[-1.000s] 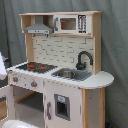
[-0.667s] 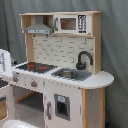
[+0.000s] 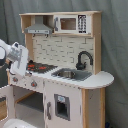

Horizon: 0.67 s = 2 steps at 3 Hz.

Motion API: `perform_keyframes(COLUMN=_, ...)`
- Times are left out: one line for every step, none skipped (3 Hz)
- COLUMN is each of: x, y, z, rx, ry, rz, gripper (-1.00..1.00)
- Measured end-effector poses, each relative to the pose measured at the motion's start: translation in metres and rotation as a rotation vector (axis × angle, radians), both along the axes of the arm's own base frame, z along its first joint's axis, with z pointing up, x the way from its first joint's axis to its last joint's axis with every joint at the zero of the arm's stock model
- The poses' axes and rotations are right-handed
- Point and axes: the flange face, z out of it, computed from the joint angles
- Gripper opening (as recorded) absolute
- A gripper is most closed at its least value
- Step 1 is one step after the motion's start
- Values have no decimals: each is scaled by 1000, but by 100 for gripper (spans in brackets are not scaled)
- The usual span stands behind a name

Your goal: Play with the kitchen

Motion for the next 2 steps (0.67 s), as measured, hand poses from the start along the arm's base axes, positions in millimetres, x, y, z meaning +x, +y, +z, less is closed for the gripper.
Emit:
perform_keyframes(x=31, y=-18, z=3, rx=88, ry=57, rz=-47, gripper=100)
perform_keyframes(x=58, y=-26, z=7, rx=144, ry=92, rz=-73, gripper=100)
